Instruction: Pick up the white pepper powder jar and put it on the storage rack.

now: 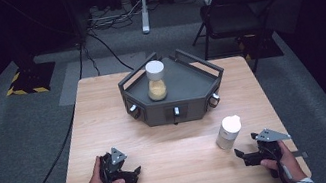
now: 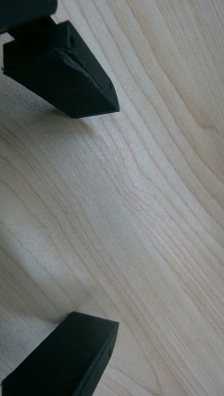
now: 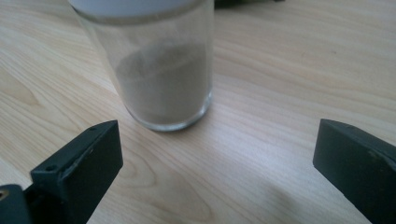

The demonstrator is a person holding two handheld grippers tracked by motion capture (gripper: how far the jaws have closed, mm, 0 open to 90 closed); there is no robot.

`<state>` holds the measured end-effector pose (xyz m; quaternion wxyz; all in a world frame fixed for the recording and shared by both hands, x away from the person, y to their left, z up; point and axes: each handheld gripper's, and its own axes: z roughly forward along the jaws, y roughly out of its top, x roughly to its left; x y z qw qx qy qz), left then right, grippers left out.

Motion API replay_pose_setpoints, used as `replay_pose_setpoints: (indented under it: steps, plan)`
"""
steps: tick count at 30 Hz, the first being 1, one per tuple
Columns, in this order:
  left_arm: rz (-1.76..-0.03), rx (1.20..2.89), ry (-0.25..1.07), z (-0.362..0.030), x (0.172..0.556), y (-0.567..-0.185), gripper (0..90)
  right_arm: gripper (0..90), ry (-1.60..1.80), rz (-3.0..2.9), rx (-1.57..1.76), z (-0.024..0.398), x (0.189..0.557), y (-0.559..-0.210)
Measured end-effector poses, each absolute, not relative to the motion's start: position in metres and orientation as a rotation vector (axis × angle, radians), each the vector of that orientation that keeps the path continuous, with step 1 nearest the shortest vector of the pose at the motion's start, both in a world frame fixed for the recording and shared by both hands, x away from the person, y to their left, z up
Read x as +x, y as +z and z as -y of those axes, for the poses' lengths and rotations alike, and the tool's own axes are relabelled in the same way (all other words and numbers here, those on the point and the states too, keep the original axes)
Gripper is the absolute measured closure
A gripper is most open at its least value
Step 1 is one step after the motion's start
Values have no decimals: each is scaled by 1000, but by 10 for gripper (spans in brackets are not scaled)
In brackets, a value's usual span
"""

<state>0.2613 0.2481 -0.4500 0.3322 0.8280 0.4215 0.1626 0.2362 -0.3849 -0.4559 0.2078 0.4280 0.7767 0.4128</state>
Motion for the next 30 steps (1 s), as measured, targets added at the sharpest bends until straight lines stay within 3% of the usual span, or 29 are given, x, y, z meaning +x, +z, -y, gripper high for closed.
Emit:
replay_pose_setpoints:
  steps: [30]
  plan:
    - [-1092,2167,422,-248,262,-450,0,19,1202,-2067,1119,341,241,-465]
